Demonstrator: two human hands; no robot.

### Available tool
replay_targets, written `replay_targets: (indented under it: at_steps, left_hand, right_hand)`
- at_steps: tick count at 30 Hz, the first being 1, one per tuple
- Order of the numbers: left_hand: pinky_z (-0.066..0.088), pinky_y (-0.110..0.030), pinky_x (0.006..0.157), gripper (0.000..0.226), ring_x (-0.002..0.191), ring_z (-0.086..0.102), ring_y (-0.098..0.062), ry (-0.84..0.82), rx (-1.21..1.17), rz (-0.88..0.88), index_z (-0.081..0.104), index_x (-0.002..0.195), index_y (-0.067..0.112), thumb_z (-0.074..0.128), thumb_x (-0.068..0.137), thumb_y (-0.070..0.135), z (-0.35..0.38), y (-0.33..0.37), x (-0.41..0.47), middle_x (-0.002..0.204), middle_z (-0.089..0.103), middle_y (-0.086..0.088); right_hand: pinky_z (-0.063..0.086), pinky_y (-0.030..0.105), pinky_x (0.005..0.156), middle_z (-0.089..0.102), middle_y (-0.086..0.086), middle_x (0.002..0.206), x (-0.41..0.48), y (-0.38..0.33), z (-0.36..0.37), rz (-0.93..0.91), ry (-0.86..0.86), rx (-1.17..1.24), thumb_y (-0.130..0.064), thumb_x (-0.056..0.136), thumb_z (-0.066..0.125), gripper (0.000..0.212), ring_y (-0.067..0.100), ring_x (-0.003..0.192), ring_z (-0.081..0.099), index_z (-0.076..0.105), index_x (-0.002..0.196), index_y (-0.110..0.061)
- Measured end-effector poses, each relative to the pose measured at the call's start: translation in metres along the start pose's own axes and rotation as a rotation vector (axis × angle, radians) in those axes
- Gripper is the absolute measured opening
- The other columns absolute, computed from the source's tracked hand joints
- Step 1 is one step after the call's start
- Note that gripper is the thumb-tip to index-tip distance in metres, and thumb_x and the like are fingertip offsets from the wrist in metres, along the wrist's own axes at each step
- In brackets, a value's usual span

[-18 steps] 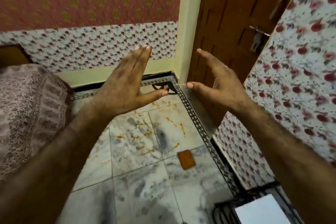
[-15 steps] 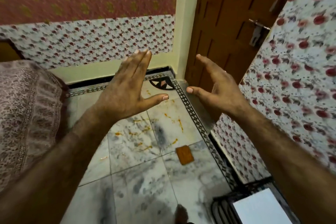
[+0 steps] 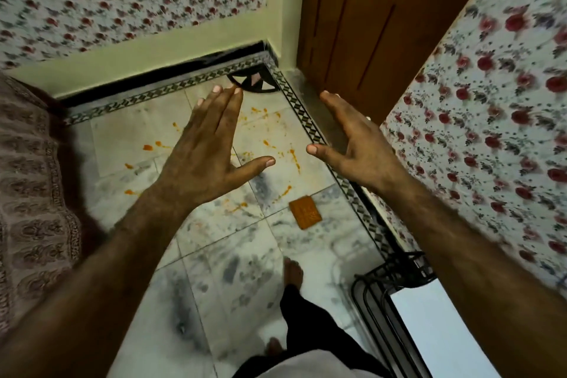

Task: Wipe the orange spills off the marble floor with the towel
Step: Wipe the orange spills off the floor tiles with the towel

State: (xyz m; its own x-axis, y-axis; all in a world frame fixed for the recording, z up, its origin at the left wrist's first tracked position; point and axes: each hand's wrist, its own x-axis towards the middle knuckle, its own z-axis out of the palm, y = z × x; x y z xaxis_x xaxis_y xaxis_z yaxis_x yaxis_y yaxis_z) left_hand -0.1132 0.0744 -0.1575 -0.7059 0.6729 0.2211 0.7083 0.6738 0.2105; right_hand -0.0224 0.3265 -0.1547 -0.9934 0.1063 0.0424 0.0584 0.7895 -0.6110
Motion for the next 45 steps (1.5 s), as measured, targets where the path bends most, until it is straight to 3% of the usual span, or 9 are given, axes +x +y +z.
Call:
replay_targets:
  at_steps: [6,11,16,23,26,31,35,41,45]
  left_hand:
    - [0.01,-0.044,0.127,0.106,0.156,0.007,-0.025,-0.083,-0.062,-0.002,0.015,0.158,0.005,0.04,0.086,0.079,0.078,-0.025,0.032,0.166,0.016,-0.013]
    - [-0.002,-0.03,0.126,0.106,0.156,0.0,-0.018,-0.144,-0.115,0.009,0.012,0.159,0.008,0.043,0.086,0.077,0.153,-0.05,0.04,0.168,0.011,-0.01]
    - [0.008,-0.039,0.127,0.107,0.156,0.005,-0.024,-0.219,-0.146,0.009,0.013,0.159,0.006,0.045,0.086,0.078,0.245,-0.09,0.046,0.167,0.013,-0.012]
    - [0.007,-0.038,0.126,0.106,0.155,0.011,-0.028,-0.224,-0.156,-0.049,0.018,0.158,0.004,0.041,0.086,0.078,0.396,-0.135,0.022,0.166,0.018,-0.015]
    - [0.011,-0.043,0.126,0.104,0.155,0.011,-0.029,-0.234,-0.155,-0.062,0.019,0.157,0.002,0.042,0.087,0.076,0.476,-0.151,0.007,0.165,0.019,-0.016]
    - [0.01,-0.045,0.125,0.103,0.155,0.01,-0.031,-0.281,-0.136,-0.104,0.016,0.157,0.002,0.043,0.088,0.074,0.612,-0.174,-0.025,0.165,0.018,-0.018]
    - [0.012,-0.048,0.125,0.103,0.155,0.009,-0.032,-0.317,-0.125,-0.113,0.014,0.158,0.003,0.038,0.089,0.076,0.699,-0.188,-0.042,0.166,0.016,-0.017]
    - [0.008,-0.044,0.125,0.101,0.156,0.004,-0.03,-0.321,-0.078,-0.089,0.013,0.158,0.003,0.039,0.09,0.074,0.809,-0.221,-0.043,0.167,0.014,-0.016]
    - [0.018,-0.048,0.125,0.098,0.154,0.014,-0.033,-0.29,-0.039,-0.072,0.021,0.156,0.0,0.039,0.091,0.071,0.855,-0.243,-0.045,0.165,0.021,-0.019]
  right_hand:
    - [0.016,0.024,0.114,0.026,0.003,0.167,0.034,0.062,0.046,0.106,-0.054,0.061,-0.04,0.093,0.07,0.084,0.02,0.153,0.022,0.023,0.16,-0.021]
    - [0.019,0.02,0.115,0.03,0.004,0.165,0.048,0.112,0.102,0.174,-0.089,0.074,-0.037,0.093,0.071,0.082,0.02,0.151,0.028,0.028,0.159,-0.016]
    - [0.029,0.035,0.121,0.035,0.008,0.163,0.064,0.169,0.176,0.22,-0.079,0.089,-0.047,0.089,0.065,0.083,0.024,0.15,0.032,0.033,0.157,-0.012]
    - [0.025,0.028,0.12,0.036,0.007,0.162,0.077,0.269,0.305,0.235,-0.113,0.066,-0.054,0.089,0.055,0.083,0.024,0.152,0.029,0.033,0.156,-0.011]
    - [0.02,0.021,0.117,0.038,0.009,0.161,0.081,0.322,0.365,0.222,-0.13,0.039,-0.044,0.09,0.06,0.078,0.024,0.151,0.03,0.036,0.155,-0.008]
    - [0.027,0.039,0.121,0.035,0.008,0.163,0.088,0.409,0.456,0.217,-0.223,-0.008,-0.043,0.092,0.056,0.075,0.023,0.154,0.025,0.033,0.156,-0.012]
    - [0.025,0.039,0.122,0.036,0.01,0.163,0.096,0.472,0.515,0.167,-0.28,-0.076,-0.049,0.093,0.051,0.075,0.024,0.154,0.025,0.034,0.156,-0.012]
    - [0.032,0.045,0.12,0.047,0.022,0.153,0.093,0.56,0.602,0.011,-0.345,-0.301,-0.052,0.102,0.036,0.069,0.038,0.143,0.043,0.048,0.147,-0.002]
    - [0.043,0.056,0.111,0.047,0.026,0.151,0.071,0.615,0.655,-0.084,-0.415,-0.561,-0.044,0.1,0.04,0.063,0.045,0.138,0.047,0.046,0.148,-0.003]
